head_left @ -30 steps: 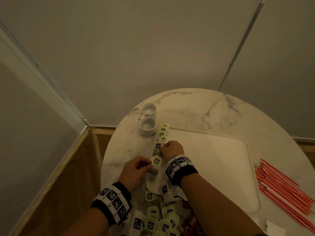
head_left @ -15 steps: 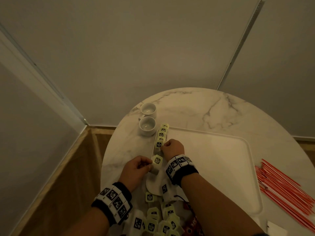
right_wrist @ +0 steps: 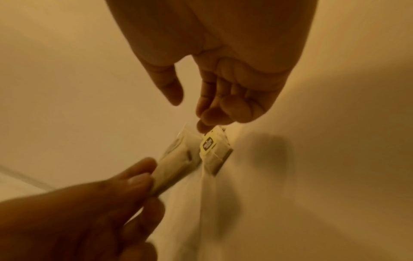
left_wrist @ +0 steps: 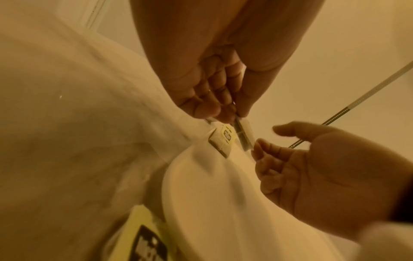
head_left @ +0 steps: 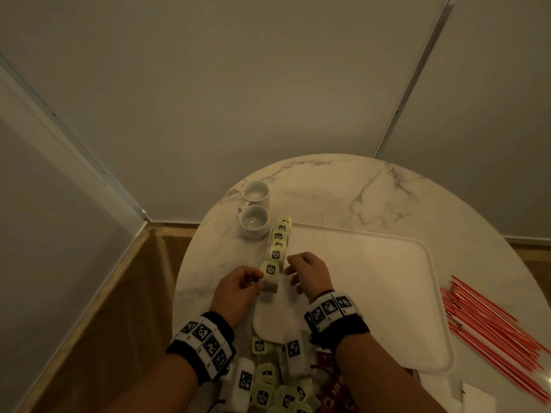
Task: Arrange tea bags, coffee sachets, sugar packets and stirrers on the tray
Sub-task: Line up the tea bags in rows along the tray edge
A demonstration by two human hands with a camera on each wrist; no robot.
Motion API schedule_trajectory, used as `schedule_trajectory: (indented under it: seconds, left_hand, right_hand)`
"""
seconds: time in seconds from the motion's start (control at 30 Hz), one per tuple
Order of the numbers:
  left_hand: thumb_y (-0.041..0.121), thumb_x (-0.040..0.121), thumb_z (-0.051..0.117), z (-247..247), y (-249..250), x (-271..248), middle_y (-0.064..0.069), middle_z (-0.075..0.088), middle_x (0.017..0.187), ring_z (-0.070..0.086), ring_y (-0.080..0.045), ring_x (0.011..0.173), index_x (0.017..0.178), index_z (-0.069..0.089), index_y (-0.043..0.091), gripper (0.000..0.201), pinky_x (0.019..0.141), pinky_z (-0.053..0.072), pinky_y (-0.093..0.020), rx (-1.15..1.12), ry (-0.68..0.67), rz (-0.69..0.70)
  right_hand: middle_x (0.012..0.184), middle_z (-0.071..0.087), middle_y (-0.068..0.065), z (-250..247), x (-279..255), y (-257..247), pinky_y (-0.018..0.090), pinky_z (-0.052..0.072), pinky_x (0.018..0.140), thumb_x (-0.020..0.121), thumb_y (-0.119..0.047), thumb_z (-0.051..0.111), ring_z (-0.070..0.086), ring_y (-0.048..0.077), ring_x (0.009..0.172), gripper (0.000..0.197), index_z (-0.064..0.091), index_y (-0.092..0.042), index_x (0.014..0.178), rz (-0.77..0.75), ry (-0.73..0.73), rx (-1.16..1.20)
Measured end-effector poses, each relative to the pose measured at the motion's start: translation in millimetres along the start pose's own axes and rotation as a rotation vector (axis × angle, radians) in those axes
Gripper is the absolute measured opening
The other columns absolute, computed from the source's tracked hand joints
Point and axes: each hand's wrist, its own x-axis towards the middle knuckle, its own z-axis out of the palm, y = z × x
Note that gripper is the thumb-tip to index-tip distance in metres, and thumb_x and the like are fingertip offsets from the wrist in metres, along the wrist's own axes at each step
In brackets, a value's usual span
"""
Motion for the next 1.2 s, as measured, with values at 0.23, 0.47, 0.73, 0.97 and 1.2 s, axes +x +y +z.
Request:
schedule_trajectory:
  seconds: [0.23, 0.47, 0.73, 0.97, 1.2]
  left_hand:
    - [-0.007, 0.084, 0.059, 6, 3, 6, -0.002, 0.067, 0.089, 0.061, -0.012, 0.078, 0.091, 0.065, 0.014, 0.023, 0.057, 0.047, -0.012, 0.041, -0.031, 0.035]
    - [0.004, 0.087, 0.06, 6, 1, 10, -0.001, 0.066, 0.084, 0.06, -0.012, 0.072, 0.09, 0.064, 0.026, 0.022, 0.059, 0.046, -0.018, 0.14, -0.021, 0.047]
    - [0.013, 0.091, 0.057, 3, 0, 14, 0.006, 0.059, 0.105, 0.057, -0.011, 0.091, 0.119, 0.06, 0.023, 0.03, 0.084, 0.046, -0.024, 0.34, -0.093, 0.033]
    - [0.007, 0.09, 0.049, 5, -11, 17, 0.004, 0.045, 0.134, 0.037, -0.021, 0.123, 0.127, 0.058, 0.027, 0.043, 0.103, 0.026, -0.021, 0.673, -0.213, 0.22]
    - [0.015, 0.089, 0.048, 0, -9, 11, 0.006, 0.031, 0.147, 0.027, -0.024, 0.125, 0.135, 0.048, 0.035, 0.05, 0.108, 0.024, -0.027, 0.891, -0.329, 0.314]
  right_hand:
    - [0.081, 0.063, 0.006, 6, -13, 10, 0.028, 0.044, 0.056, 0.073, -0.014, 0.075, 0.06, 0.023, 0.069, 0.026, 0.052, -0.02, 0.081, -0.134, -0.051, -0.142]
    - [0.078, 0.063, 0.01, 6, -6, 3, 0.026, 0.049, 0.051, 0.076, -0.006, 0.072, 0.061, 0.024, 0.067, 0.021, 0.055, -0.017, 0.075, -0.148, -0.058, -0.183]
    - [0.081, 0.059, -0.003, 16, 5, 3, 0.021, 0.041, 0.069, 0.077, -0.012, 0.067, 0.055, 0.015, 0.078, 0.013, 0.062, -0.015, 0.089, -0.167, -0.073, -0.501]
    - [0.092, 0.059, 0.005, 19, 10, 1, 0.023, 0.036, 0.069, 0.078, -0.012, 0.063, 0.05, 0.017, 0.08, 0.015, 0.049, -0.019, 0.078, -0.181, -0.072, -0.644]
    - [0.097, 0.063, 0.01, 9, 16, -5, 0.03, 0.045, 0.073, 0.085, -0.016, 0.059, 0.061, 0.027, 0.09, 0.033, 0.048, -0.013, 0.116, -0.016, -0.021, -0.401]
